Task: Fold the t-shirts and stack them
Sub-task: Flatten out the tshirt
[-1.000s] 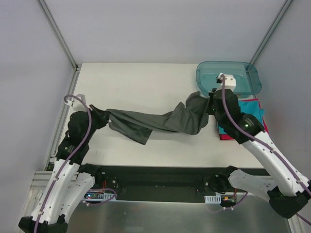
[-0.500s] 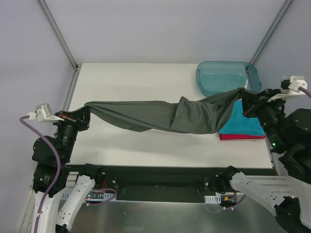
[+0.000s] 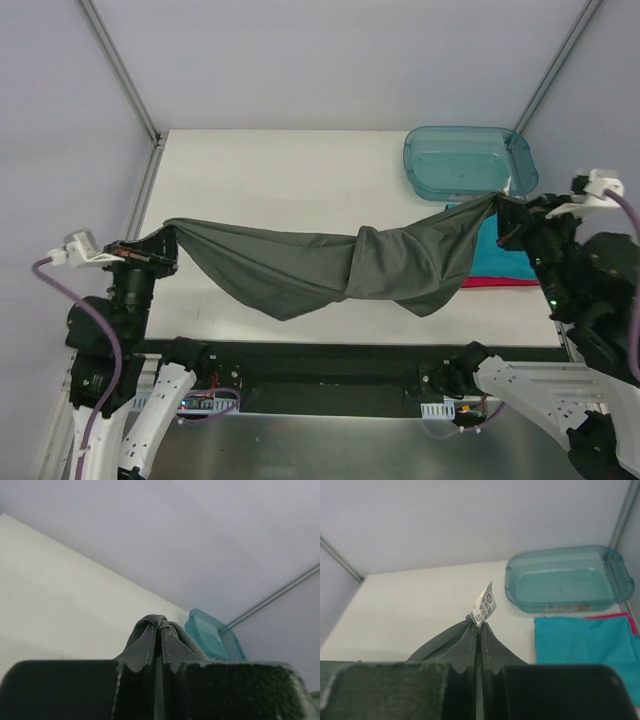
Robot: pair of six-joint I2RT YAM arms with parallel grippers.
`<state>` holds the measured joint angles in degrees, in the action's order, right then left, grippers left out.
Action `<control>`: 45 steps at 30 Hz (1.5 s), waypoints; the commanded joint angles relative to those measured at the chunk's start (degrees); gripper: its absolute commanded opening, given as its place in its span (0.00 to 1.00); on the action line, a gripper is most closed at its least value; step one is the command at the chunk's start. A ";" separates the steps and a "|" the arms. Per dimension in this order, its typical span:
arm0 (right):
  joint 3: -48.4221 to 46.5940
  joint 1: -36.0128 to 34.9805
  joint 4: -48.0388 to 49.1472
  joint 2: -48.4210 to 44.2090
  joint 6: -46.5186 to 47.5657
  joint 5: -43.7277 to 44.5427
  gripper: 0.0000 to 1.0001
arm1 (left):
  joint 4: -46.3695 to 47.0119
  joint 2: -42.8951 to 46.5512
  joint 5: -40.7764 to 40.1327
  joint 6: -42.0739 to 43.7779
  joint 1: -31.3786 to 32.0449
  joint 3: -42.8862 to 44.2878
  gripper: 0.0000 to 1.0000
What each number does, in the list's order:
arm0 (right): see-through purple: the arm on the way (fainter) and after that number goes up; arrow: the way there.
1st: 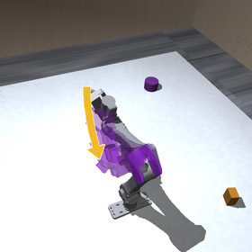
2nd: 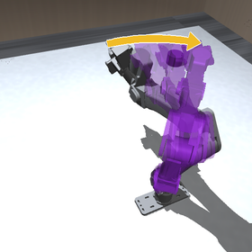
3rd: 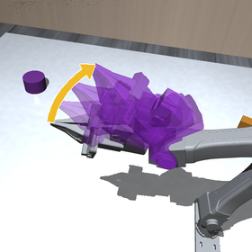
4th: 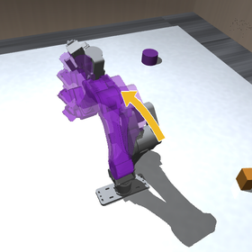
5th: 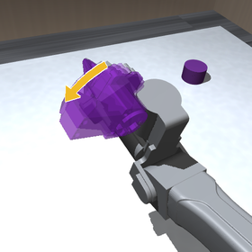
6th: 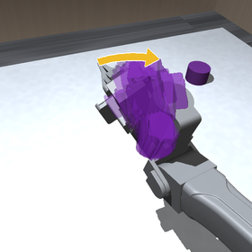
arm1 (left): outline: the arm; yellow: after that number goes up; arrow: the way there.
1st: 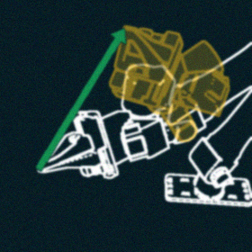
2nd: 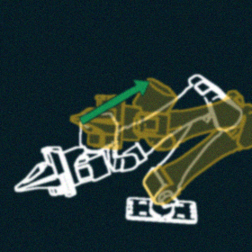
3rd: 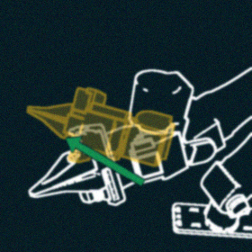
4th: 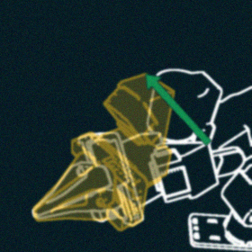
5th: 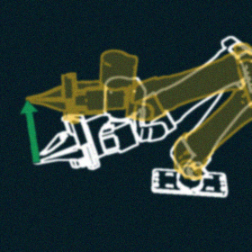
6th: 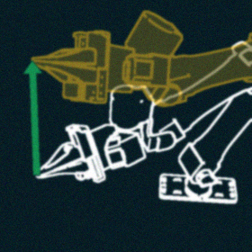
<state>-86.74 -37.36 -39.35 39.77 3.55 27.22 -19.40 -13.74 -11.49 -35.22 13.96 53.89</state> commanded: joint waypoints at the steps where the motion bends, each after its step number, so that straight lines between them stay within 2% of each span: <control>1: 10.59 0.10 2.43 4.78 -2.58 10.37 0.02 | -0.38 -3.56 -1.26 -3.53 0.46 -9.92 0.00; 4: 20.35 1.15 3.14 11.98 -8.28 12.16 0.04 | -0.38 -8.57 0.23 -6.69 0.46 -17.83 0.00; 7: 27.48 4.04 6.21 20.84 -12.50 6.37 0.09 | -0.46 -15.16 1.81 -8.19 0.46 -24.51 0.00; 9: 28.29 5.37 6.22 27.26 -14.36 5.30 0.21 | -0.38 -19.29 2.26 -8.37 0.46 -27.25 0.00; 10: 27.60 5.55 5.44 30.42 -14.80 5.99 0.33 | -0.29 -20.96 2.17 -8.20 0.46 -27.87 0.00; 11: 26.20 5.64 3.69 32.89 -15.24 7.22 0.52 | -0.20 -22.11 2.26 -8.11 0.46 -28.31 0.00; 12: 24.36 5.37 2.19 35.35 -15.15 8.19 0.65 | -0.11 -23.25 2.52 -7.76 0.46 -28.40 0.00; 13: 22.60 5.11 0.61 37.47 -15.41 8.63 0.71 | -0.11 -24.05 2.61 -7.32 0.46 -28.49 0.00; 16: 17.84 1.43 -1.78 41.61 -13.93 8.90 0.75 | 0.50 -25.20 1.64 -6.97 0.46 -29.19 0.00; 19: 15.55 -3.75 -1.43 45.56 -14.18 5.67 0.76 | 0.85 -24.85 1.20 -6.53 0.46 -30.42 0.00; 22: 14.06 -6.57 2.34 50.04 -16.03 -1.19 0.76 | 1.55 -23.88 2.25 -6.44 0.46 -31.30 0.00; 25: 10.38 -9.39 4.02 56.45 -15.07 -4.36 0.75 | 1.82 -23.00 3.22 -5.65 0.46 -31.65 0.00; 30: 1.32 -11.67 -1.15 67.17 -14.98 -3.58 0.72 | 1.91 -22.04 3.93 -5.30 0.46 -32.18 0.00; 39: -3.87 -12.29 -6.34 76.68 -16.29 0.10 0.66 | 2.26 -21.95 3.66 -4.86 0.46 -32.62 0.00; 45: -3.70 -12.12 -10.39 76.51 -17.79 5.29 0.50 | 2.35 -21.95 3.40 -4.86 0.46 -32.88 0.00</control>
<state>-88.88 -49.50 -44.27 117.21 -12.21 27.35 -18.24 -36.18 -7.92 -41.08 13.96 21.58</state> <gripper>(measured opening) 0.552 0.009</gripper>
